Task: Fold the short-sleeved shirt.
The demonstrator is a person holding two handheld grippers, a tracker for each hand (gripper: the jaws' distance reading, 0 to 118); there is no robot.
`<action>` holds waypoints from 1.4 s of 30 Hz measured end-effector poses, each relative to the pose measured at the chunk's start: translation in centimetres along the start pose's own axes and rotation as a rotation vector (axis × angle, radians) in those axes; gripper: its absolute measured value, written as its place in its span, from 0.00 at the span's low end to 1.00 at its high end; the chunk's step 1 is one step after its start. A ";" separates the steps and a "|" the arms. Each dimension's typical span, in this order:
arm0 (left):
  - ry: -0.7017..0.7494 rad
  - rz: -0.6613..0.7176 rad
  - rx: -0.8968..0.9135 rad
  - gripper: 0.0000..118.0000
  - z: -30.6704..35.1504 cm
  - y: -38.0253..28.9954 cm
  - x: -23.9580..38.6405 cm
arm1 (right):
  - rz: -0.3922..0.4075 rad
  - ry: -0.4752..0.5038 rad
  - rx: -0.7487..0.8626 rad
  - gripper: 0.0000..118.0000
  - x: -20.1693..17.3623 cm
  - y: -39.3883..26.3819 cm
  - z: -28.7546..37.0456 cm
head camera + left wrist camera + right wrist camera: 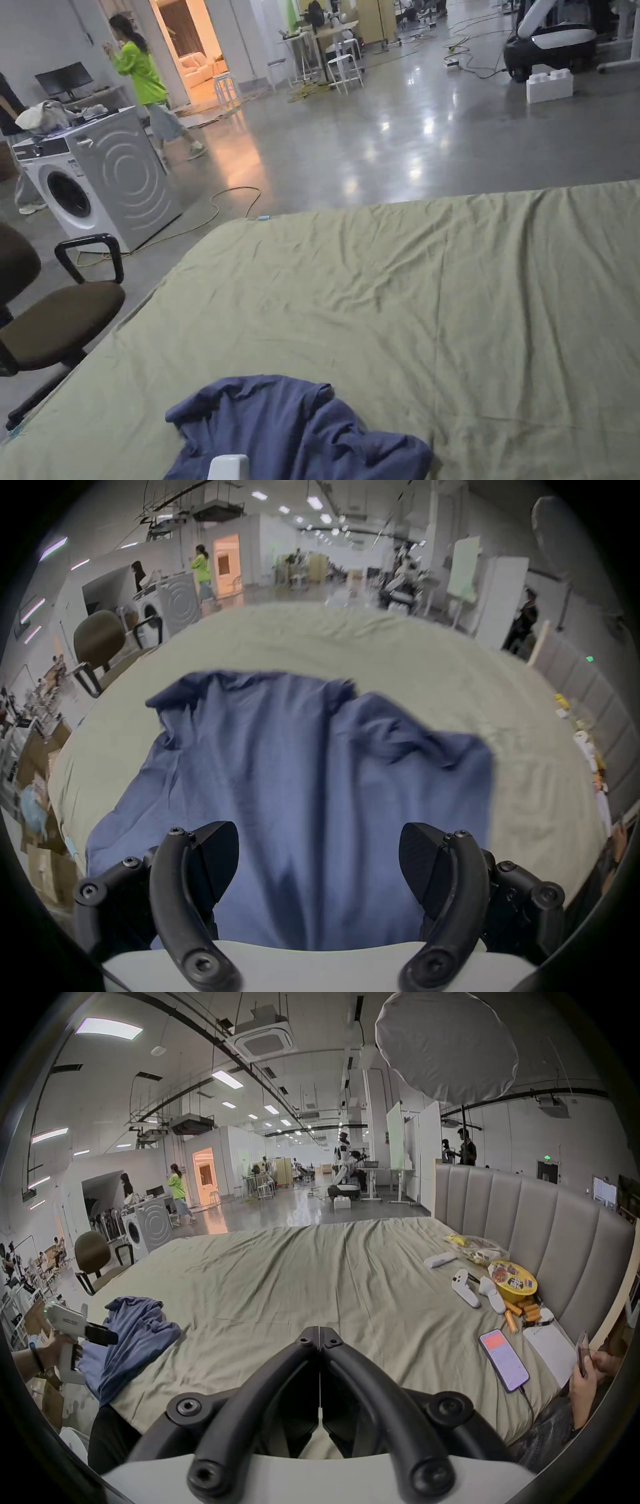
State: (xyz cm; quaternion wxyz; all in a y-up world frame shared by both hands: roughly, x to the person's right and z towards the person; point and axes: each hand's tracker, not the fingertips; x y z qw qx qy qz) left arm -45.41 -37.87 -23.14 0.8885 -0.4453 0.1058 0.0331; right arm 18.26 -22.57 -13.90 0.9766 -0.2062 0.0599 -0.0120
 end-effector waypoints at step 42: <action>-0.858 -0.491 0.027 0.02 7.2 -1.8 51.6 | -0.139 -0.177 -0.036 0.01 7.4 -4.0 6.5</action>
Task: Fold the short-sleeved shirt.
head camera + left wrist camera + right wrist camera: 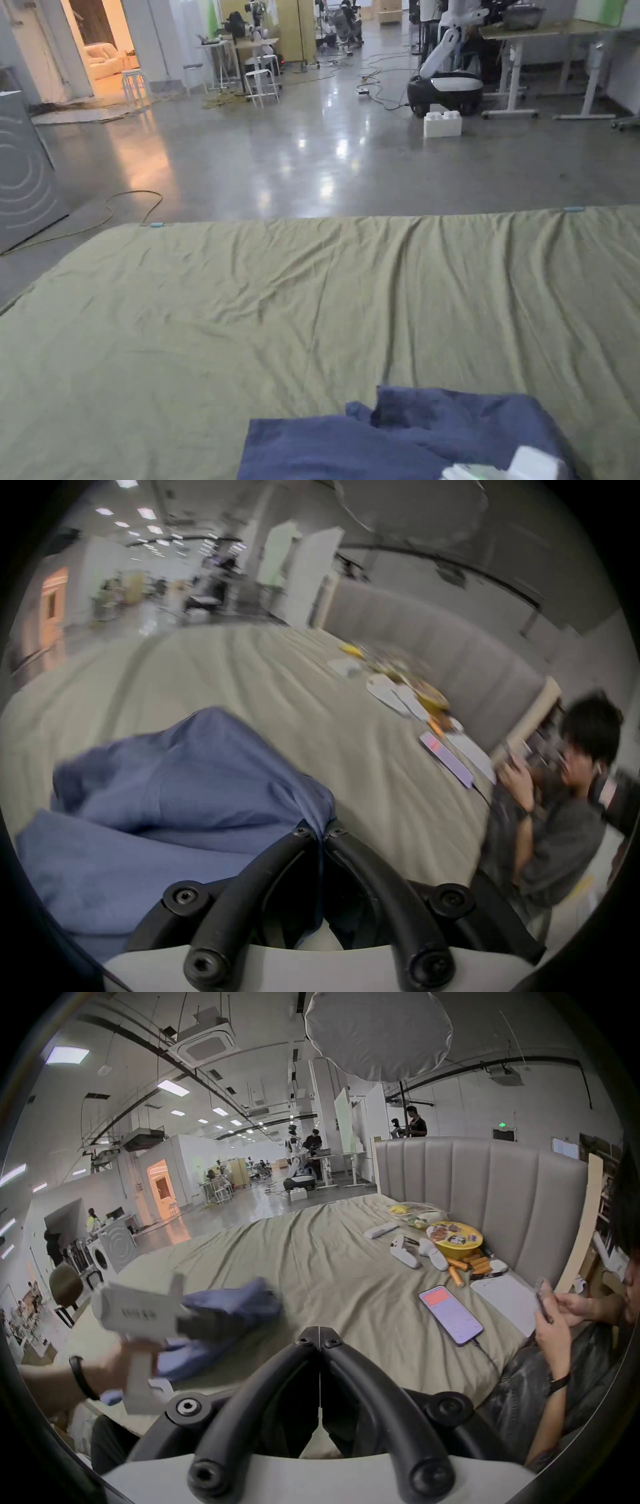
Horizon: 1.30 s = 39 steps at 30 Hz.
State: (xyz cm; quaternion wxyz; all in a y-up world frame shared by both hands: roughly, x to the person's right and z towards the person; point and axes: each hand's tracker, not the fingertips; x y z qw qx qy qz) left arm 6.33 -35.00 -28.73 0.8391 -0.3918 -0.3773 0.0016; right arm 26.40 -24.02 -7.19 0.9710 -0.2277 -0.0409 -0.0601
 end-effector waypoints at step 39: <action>0.817 -0.060 0.750 0.00 41.8 -10.2 4.5 | 0.303 0.256 0.403 0.01 -8.6 5.6 3.7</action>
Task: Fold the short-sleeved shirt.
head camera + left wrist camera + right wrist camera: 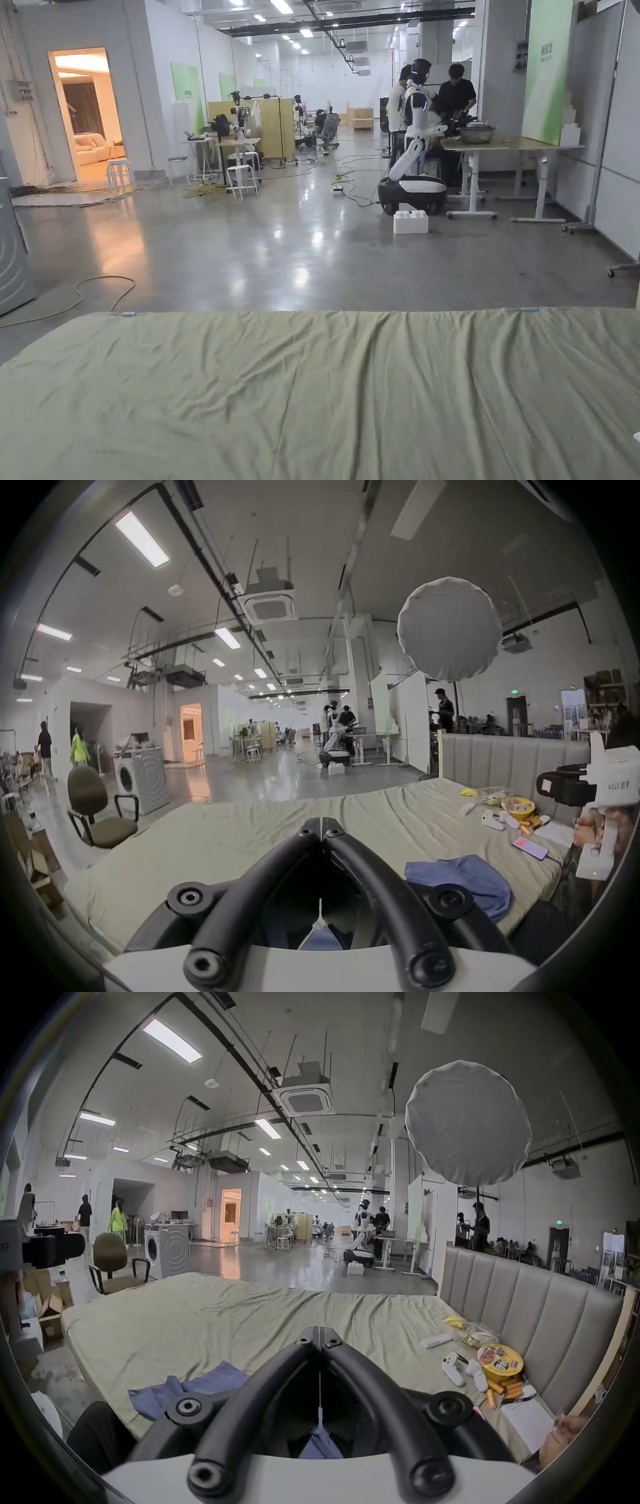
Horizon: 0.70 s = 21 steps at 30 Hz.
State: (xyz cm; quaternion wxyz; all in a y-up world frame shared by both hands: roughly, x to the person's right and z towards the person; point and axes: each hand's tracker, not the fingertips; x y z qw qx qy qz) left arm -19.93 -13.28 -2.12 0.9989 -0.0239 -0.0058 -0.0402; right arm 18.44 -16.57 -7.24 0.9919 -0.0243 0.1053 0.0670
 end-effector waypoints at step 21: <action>-0.100 0.030 -0.163 0.00 -6.1 -1.4 1.0 | -0.112 -0.075 -0.130 0.00 2.3 -3.1 -0.9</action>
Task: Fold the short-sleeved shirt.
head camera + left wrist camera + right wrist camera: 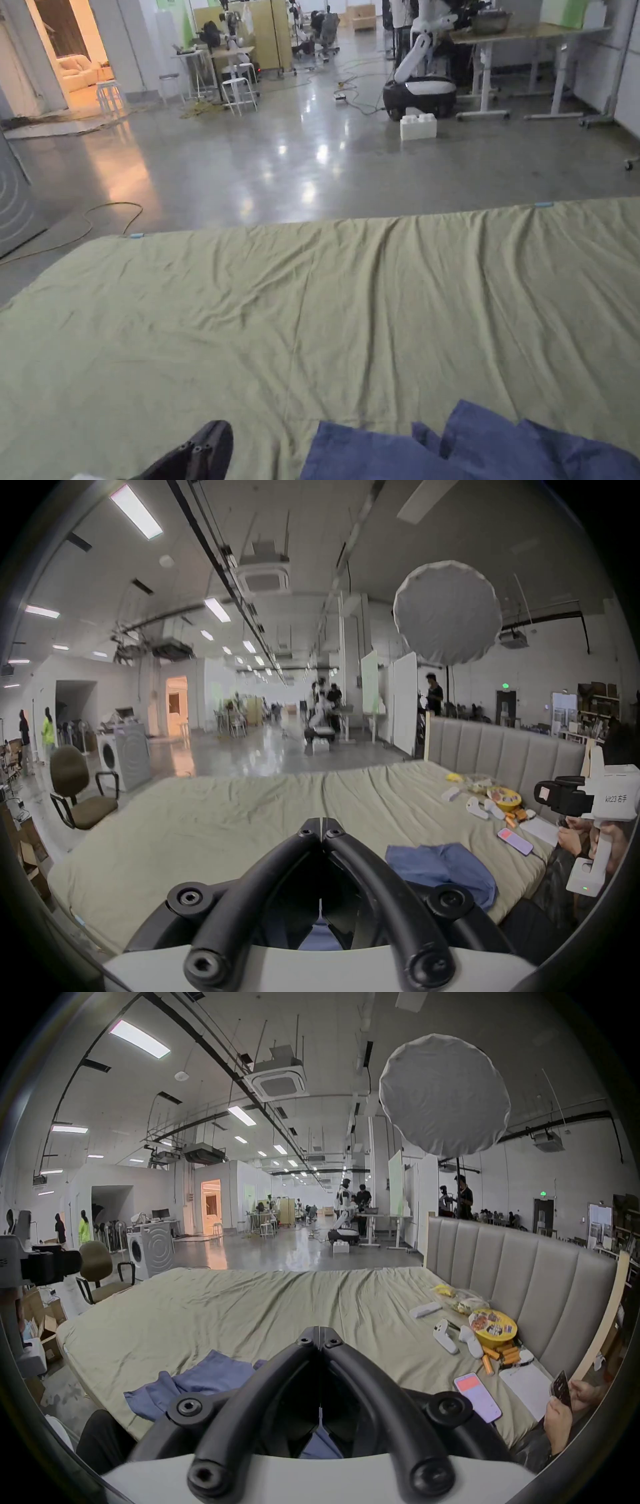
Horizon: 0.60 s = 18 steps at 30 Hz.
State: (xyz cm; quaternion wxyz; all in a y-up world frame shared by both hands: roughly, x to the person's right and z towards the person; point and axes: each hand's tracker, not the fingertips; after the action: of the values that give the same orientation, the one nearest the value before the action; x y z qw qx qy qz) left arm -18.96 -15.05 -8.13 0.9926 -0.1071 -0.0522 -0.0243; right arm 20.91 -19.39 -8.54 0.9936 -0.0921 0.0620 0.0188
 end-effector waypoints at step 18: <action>-0.149 0.144 -0.684 0.64 -35.1 -15.3 -1.4 | -0.135 -0.143 -0.349 0.00 6.5 -6.3 -2.2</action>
State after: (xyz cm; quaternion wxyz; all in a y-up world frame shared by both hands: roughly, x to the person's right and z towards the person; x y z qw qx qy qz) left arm -17.83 -37.50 -39.17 0.8920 -0.4379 -0.1056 0.0374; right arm 27.44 -25.83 -10.36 0.9635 -0.2651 -0.0194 -0.0308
